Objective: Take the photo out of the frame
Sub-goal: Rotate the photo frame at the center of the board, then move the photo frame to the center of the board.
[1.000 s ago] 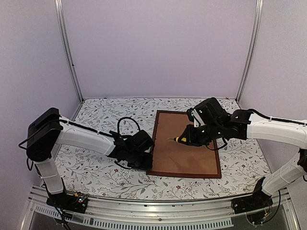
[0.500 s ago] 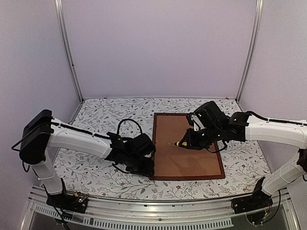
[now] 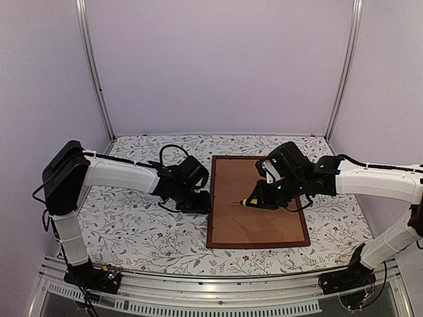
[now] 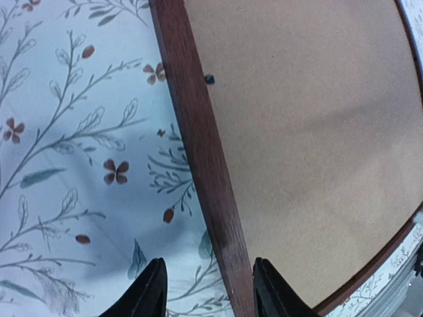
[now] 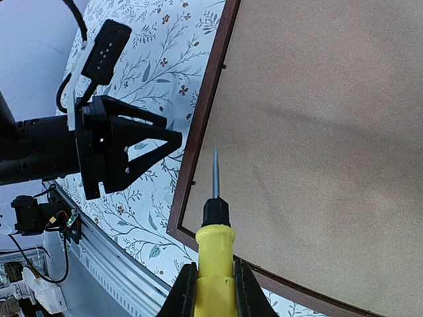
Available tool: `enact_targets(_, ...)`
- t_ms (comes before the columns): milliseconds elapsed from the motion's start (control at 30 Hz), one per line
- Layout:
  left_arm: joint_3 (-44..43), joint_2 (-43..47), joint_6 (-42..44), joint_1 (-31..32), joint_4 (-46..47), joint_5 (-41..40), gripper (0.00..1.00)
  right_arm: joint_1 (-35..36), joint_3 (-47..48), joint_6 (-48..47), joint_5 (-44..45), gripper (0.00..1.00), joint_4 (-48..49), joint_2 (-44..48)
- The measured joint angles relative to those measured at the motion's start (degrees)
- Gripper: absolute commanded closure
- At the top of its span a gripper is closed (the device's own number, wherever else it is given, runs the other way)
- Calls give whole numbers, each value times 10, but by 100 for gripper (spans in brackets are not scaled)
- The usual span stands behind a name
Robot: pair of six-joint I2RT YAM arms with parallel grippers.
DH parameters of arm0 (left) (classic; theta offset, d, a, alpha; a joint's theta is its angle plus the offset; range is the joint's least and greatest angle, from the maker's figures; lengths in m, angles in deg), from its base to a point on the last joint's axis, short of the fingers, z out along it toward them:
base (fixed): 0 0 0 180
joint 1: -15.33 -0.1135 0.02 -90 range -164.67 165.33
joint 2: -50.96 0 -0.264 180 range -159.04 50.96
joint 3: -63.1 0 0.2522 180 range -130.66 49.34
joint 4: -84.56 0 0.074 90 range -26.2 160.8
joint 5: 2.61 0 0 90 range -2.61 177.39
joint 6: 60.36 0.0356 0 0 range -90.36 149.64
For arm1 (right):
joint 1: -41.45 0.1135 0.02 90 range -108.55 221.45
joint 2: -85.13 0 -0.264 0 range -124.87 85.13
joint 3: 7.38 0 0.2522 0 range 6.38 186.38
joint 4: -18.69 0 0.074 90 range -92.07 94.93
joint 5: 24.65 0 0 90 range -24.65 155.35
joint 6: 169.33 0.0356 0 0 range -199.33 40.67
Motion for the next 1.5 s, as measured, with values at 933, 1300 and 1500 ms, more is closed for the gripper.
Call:
enact_targets(933, -49, -81, -38, 21, 40, -12, 89, -1, -58, 3, -41, 100, 0, 23)
enact_targets(1300, 15, -38, -111, 73, 67, -31, 90, -1, -89, 4, -68, 100, 7, 20)
enact_targets(1500, 33, -28, -146, 92, 81, -54, 81, -1, -98, 4, -73, 100, 12, 20)
